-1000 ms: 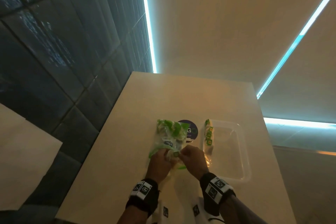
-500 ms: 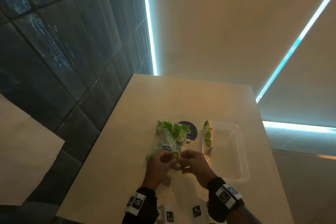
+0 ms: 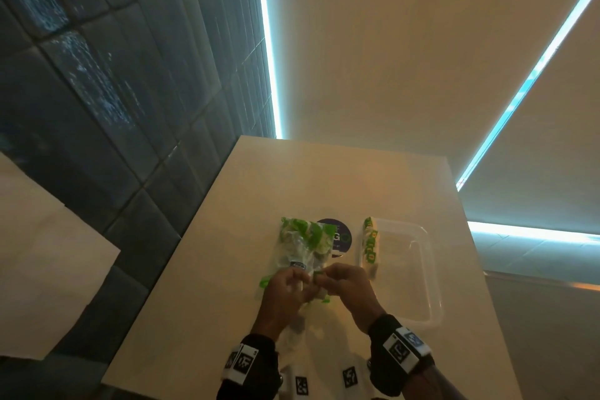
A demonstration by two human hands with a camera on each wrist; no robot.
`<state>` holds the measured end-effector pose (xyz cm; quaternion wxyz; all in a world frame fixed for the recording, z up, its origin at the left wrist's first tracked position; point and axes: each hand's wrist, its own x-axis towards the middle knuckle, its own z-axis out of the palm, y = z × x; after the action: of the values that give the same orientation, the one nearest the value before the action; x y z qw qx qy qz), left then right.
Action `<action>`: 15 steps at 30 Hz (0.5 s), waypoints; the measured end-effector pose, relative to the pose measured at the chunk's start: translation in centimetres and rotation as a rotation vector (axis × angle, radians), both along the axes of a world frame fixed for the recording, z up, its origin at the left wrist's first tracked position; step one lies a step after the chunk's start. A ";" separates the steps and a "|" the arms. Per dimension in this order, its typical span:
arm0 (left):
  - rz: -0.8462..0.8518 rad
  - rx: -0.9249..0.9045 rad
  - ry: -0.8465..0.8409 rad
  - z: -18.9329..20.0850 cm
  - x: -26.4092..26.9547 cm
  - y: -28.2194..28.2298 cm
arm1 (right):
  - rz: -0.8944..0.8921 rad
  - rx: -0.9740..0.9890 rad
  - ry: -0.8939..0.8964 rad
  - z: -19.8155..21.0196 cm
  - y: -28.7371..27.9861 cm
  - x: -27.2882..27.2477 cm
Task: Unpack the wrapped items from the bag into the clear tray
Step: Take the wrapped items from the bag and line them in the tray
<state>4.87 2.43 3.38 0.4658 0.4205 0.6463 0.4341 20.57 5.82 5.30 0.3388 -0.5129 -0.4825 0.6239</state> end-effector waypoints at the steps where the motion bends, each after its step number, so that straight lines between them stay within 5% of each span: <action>1: -0.008 0.005 0.009 0.1 -0.1 0.0 | -0.008 -0.009 0.016 -0.1 0.0 0.0; 10: -0.117 -0.042 -0.176 0.9 -0.1 -1.0 | -0.044 -0.111 0.197 0.3 0.3 0.6; 15: -0.192 -0.115 -0.119 0.6 -1.0 -1.2 | -0.088 -0.094 0.189 0.9 0.6 0.9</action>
<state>3.82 1.21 4.01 0.5663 0.4264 0.5981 0.3740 21.47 6.47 6.21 0.3854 -0.4876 -0.3958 0.6760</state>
